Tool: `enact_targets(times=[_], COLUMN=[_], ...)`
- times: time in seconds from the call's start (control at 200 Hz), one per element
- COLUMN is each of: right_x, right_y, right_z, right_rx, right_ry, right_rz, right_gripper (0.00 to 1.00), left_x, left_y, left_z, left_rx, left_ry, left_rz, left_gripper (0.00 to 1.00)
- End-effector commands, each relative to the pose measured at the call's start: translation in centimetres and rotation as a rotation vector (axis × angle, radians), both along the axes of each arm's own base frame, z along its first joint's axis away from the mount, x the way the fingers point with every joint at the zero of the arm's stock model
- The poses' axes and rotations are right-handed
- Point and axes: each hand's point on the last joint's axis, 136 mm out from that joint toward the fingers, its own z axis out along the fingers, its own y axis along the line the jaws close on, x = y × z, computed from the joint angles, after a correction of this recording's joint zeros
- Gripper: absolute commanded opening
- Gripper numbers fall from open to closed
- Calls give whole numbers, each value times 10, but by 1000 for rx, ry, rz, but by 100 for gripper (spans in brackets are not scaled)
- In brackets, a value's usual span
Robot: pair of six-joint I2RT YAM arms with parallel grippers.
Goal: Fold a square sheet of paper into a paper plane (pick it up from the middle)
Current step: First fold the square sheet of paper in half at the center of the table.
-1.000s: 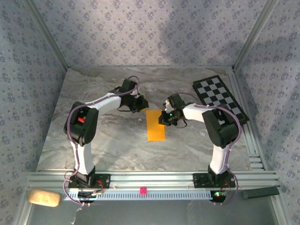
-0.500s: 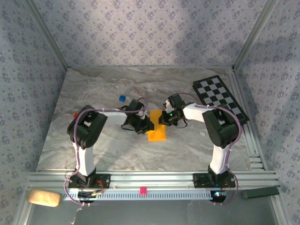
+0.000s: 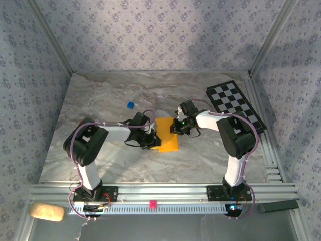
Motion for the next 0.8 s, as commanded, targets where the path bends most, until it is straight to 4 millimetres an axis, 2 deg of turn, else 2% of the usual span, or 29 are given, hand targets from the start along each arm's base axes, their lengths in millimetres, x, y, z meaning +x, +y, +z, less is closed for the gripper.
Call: enact_targets(times=[0.0, 0.14, 0.3, 0.455, 0.555, 0.67, 0.795], right_x=[-54, -51, -44, -34, -24, -14, -17], right_y=[-51, -34, -13, 4, 14, 4, -23], right_z=[-57, -49, -30, 0, 30, 61, 74], right_rx=[-245, -192, -140, -27, 53, 26, -45], right_ry=[225, 182, 130, 101, 54, -31, -114], right_rz=[-43, 5, 74, 29, -6, -79, -175], right_gripper=[0, 0, 0, 0, 1, 11, 25], left_x=[-18, 1, 35, 72, 93, 109, 122], left_y=[14, 13, 22, 33, 30, 22, 11], left_z=[4, 32, 53, 67, 79, 84, 79], left_rx=[57, 34, 17, -38, -72, -78, -90], left_ry=[3, -101, -154, -158, -169, -183, -170], left_rz=[-39, 14, 117, 224, 227, 208, 201], left_gripper=[16, 16, 16, 16, 16, 16, 16])
